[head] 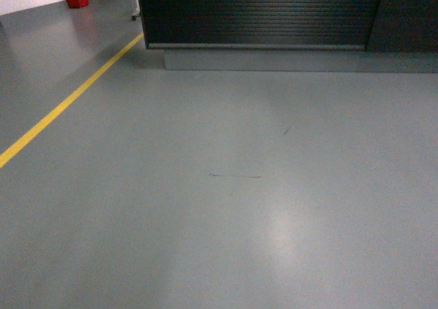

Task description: Place dark red mango on scale at checkout

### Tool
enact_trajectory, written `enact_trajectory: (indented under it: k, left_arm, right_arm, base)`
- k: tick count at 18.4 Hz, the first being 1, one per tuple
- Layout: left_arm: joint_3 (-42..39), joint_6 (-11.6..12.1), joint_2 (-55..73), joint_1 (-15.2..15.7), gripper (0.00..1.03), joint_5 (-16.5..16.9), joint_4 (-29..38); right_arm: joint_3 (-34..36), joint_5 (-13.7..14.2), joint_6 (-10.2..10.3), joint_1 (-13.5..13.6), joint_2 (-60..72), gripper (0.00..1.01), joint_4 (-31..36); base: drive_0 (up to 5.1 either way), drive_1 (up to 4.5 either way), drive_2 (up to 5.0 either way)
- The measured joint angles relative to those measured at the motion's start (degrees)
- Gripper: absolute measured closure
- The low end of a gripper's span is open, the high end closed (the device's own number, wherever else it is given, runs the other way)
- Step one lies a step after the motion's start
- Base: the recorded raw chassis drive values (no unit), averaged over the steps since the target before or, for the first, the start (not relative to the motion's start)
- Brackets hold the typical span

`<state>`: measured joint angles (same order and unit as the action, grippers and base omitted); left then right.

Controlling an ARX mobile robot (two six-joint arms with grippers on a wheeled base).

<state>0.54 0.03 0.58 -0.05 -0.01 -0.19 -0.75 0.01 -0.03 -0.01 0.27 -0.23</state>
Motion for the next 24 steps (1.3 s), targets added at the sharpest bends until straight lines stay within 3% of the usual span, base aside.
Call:
enact_trajectory:
  k: [24]
  left_arm:
    - [0.0,0.0,0.0,0.0,0.05,0.0,0.0]
  right_arm:
    - [0.0,0.0,0.0,0.0,0.0,0.03,0.1]
  base:
    - [0.0,0.0,0.0]
